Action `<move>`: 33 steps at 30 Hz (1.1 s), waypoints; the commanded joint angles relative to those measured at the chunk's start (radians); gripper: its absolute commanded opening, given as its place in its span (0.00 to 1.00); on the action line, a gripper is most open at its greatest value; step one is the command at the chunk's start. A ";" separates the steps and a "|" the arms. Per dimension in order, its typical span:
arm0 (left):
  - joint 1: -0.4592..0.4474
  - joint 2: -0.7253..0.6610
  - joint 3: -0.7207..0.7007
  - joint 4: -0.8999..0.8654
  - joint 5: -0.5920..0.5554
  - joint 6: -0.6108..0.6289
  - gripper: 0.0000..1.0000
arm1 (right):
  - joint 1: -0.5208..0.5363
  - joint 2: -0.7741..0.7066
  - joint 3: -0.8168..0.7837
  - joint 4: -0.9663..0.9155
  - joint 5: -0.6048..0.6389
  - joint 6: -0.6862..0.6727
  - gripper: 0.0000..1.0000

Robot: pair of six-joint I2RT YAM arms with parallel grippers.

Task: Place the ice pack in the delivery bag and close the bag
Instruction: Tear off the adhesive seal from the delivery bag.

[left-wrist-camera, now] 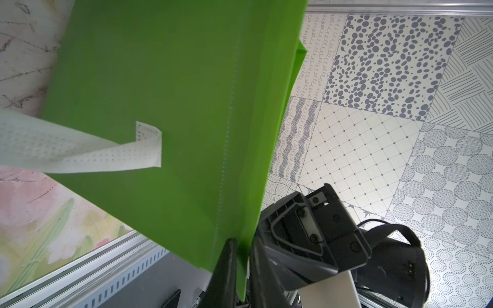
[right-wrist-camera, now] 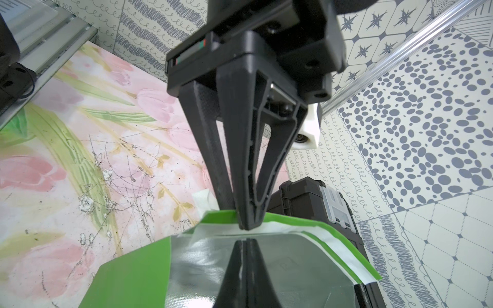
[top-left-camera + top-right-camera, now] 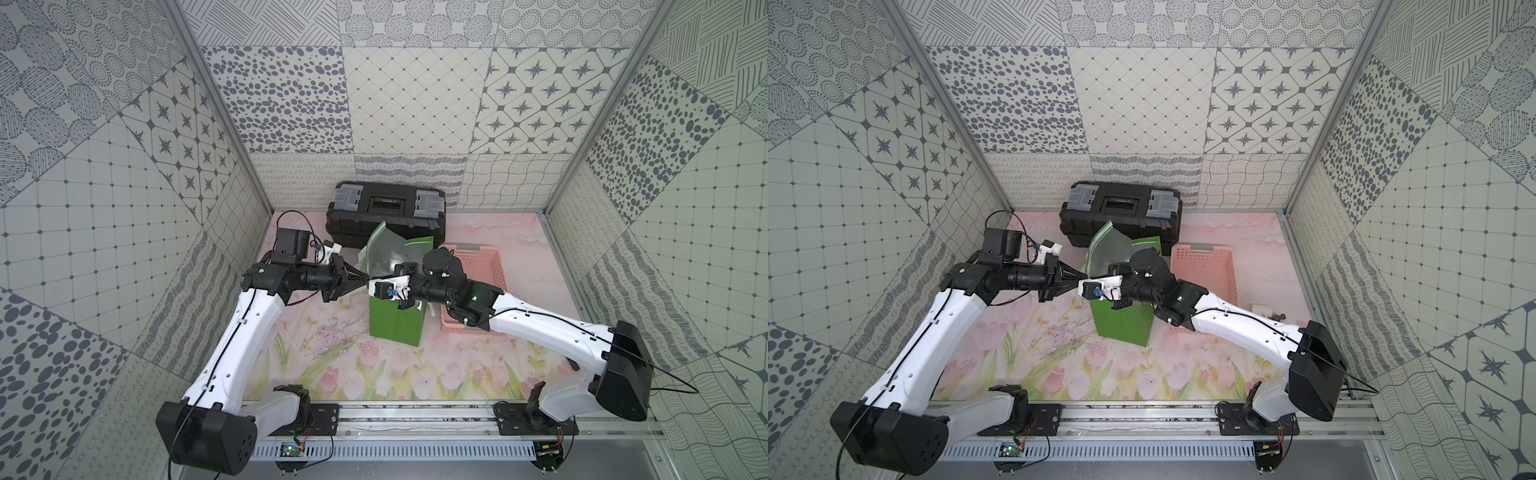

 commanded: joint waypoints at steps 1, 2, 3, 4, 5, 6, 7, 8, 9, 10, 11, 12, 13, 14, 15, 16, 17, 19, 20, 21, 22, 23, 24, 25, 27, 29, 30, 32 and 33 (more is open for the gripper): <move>0.004 0.000 0.021 -0.021 -0.005 0.035 0.04 | -0.006 0.018 0.027 0.026 -0.009 0.020 0.00; 0.002 0.001 0.023 -0.022 -0.002 0.035 0.01 | -0.010 0.013 0.024 0.025 -0.012 0.022 0.00; 0.003 0.004 0.024 -0.024 -0.002 0.037 0.00 | -0.013 0.007 0.022 0.021 -0.010 0.020 0.00; 0.003 0.004 0.025 -0.024 0.000 0.037 0.00 | -0.019 -0.001 0.021 0.008 -0.010 0.014 0.07; 0.003 0.005 0.023 -0.027 -0.002 0.038 0.00 | -0.021 -0.009 0.019 -0.014 -0.015 -0.004 0.19; 0.003 0.006 0.022 -0.027 -0.003 0.040 0.00 | -0.022 -0.014 0.019 -0.040 -0.023 -0.023 0.23; 0.003 0.007 0.022 -0.027 -0.003 0.040 0.00 | -0.022 -0.015 0.021 -0.065 -0.038 -0.039 0.27; 0.003 0.009 0.022 -0.027 -0.002 0.041 0.00 | -0.020 -0.017 0.018 -0.079 -0.053 -0.047 0.29; 0.003 0.011 0.023 -0.027 0.000 0.040 0.00 | -0.018 -0.017 0.013 -0.086 -0.067 -0.059 0.30; 0.003 0.011 0.023 -0.027 0.001 0.039 0.00 | -0.013 -0.017 0.009 -0.084 -0.068 -0.070 0.33; 0.003 0.011 0.024 -0.026 -0.002 0.038 0.00 | -0.006 -0.012 0.008 -0.084 -0.064 -0.078 0.34; 0.003 0.010 0.023 -0.026 -0.003 0.038 0.00 | -0.002 -0.007 0.010 -0.084 -0.062 -0.078 0.34; 0.002 0.009 0.025 -0.026 -0.002 0.036 0.00 | 0.000 -0.004 0.014 -0.080 -0.065 -0.070 0.34; 0.003 0.010 0.025 -0.026 -0.002 0.036 0.00 | 0.002 -0.001 0.017 -0.070 -0.067 -0.060 0.34; 0.002 0.010 0.026 -0.026 -0.002 0.035 0.00 | 0.003 -0.001 0.020 -0.061 -0.073 -0.052 0.33; 0.003 0.009 0.026 -0.027 -0.002 0.035 0.00 | 0.004 -0.001 0.022 -0.054 -0.079 -0.046 0.33; 0.002 0.007 0.025 -0.026 -0.005 0.034 0.00 | 0.007 0.001 0.027 -0.054 -0.084 -0.045 0.33; 0.003 0.004 0.023 -0.027 -0.007 0.032 0.00 | 0.012 0.002 0.028 -0.053 -0.085 -0.049 0.33; 0.002 0.003 0.022 -0.024 -0.009 0.031 0.00 | 0.013 0.002 0.027 -0.053 -0.089 -0.050 0.33; 0.002 0.002 0.022 -0.024 -0.010 0.029 0.00 | 0.012 0.002 0.027 -0.054 -0.091 -0.049 0.33; 0.003 0.002 0.021 -0.022 -0.011 0.029 0.00 | 0.014 0.002 0.025 -0.052 -0.094 -0.046 0.33; 0.003 0.003 0.021 -0.021 -0.012 0.029 0.00 | 0.014 0.000 0.025 -0.049 -0.100 -0.043 0.33; 0.003 0.003 0.022 -0.021 -0.012 0.029 0.00 | 0.016 -0.001 0.027 -0.046 -0.102 -0.038 0.33; 0.003 0.003 0.022 -0.022 -0.012 0.029 0.00 | 0.018 0.000 0.027 -0.041 -0.103 -0.033 0.33; 0.003 0.002 0.019 -0.021 -0.012 0.027 0.00 | 0.021 0.002 0.028 -0.024 -0.096 -0.017 0.33; 0.003 0.002 0.020 -0.022 -0.013 0.027 0.00 | 0.021 0.005 0.029 -0.008 -0.088 -0.006 0.33; 0.002 -0.001 0.017 -0.020 -0.012 0.027 0.00 | 0.021 0.008 0.031 -0.002 -0.080 -0.001 0.32; 0.003 0.000 0.019 -0.022 -0.012 0.028 0.00 | 0.021 0.011 0.032 0.002 -0.071 0.002 0.30; 0.004 0.000 0.020 -0.022 -0.012 0.027 0.00 | 0.021 0.013 0.033 0.004 -0.067 0.003 0.29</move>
